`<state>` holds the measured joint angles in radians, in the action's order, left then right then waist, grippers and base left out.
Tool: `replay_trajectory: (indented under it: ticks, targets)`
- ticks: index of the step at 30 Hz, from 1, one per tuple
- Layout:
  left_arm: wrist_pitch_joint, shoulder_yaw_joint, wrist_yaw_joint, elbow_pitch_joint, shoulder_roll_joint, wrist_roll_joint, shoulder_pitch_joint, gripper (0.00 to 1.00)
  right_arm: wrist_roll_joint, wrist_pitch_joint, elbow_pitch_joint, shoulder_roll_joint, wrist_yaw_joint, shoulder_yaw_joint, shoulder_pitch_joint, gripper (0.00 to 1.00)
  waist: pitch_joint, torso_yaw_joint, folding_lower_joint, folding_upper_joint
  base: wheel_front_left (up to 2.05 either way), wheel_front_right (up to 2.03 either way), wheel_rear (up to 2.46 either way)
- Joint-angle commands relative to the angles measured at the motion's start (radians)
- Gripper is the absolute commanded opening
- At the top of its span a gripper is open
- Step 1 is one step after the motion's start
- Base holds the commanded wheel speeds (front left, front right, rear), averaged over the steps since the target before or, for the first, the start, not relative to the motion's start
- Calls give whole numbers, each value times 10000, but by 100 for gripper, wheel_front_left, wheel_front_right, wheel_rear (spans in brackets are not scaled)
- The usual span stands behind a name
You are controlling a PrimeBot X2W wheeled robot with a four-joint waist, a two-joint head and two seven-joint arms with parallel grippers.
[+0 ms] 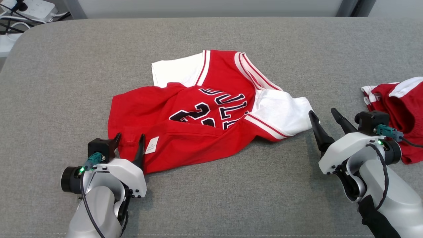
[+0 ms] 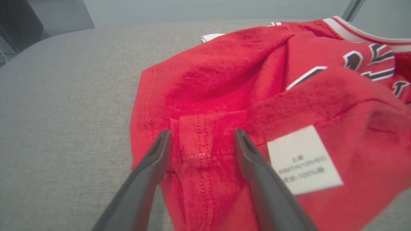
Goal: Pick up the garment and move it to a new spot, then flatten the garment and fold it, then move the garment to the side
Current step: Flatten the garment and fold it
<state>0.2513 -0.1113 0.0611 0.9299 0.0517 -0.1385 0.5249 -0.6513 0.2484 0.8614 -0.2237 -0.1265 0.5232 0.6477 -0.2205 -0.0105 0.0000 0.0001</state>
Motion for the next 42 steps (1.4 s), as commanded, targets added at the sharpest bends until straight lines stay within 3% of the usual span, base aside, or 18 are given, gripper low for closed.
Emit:
replay_trajectory:
  ticks: [1, 18, 22, 24, 26, 28, 30, 32, 34, 35, 36, 42]
  targets:
    - [105, 402, 36, -212, 219, -277, 106, 100, -54, 134, -158, -24, -42, 58, 20, 100, 14, -20, 0, -1, 0, 0, 0]
    - [105, 528, 681, 739, 8, -2091, 287, 100, -67, 134, -238, 74, -42, 136, 68, 100, 36, -21, 0, -1, 0, 0, 0]
    - [105, -70, 691, 518, -2, -2714, 373, 100, -105, 134, -282, 16, -42, 129, 73, 100, 17, 16, 0, -1, 0, 0, 0]
    - [105, -450, 693, 290, 23, -3212, 319, 80, -107, 134, -273, -1, -42, 92, 61, 100, 30, 4, 0, -1, 0, 0, 0]
    - [105, -614, 693, 52, 131, -3490, 274, 53, -103, 134, -273, 4, -42, 64, 45, 100, 47, -19, 0, -1, 0, 0, 0]
    - [105, -795, 694, -258, 280, -3618, 199, 42, -95, 134, -289, 5, -42, 28, 28, 100, 63, -55, 0, -1, 0, 0, 0]
    - [105, -926, 694, -481, 414, -3682, 105, 47, -84, 134, -290, -1, -42, -1, 3, 100, 85, -109, 0, -1, 0, 0, 0]
    - [105, -1069, 694, -543, 510, -3648, 5, 65, -70, 134, -280, 2, -42, -23, -16, 100, 112, -166, 0, -1, 0, 0, 0]
    - [105, -1224, 695, -457, 527, -3673, -50, 73, -58, 134, -265, 19, -42, -33, -28, 100, 139, -210, 0, -1, 0, 0, 0]
    - [105, -1279, 695, -412, 522, -3719, -73, 82, -51, 134, -259, 29, -42, -31, -29, 100, 150, -228, 0, -1, 0, 0, 0]
    - [105, -1371, 695, -356, 537, -3715, -86, 98, -46, 134, -250, 43, -42, -28, -29, 100, 160, -242, 0, -1, 0, 0, 0]
    - [105, -1493, 695, -303, 565, -3771, -19, 99, -31, 134, -229, 79, -42, 39, 18, 100, 150, -225, 0, -1, 0, 0, 0]
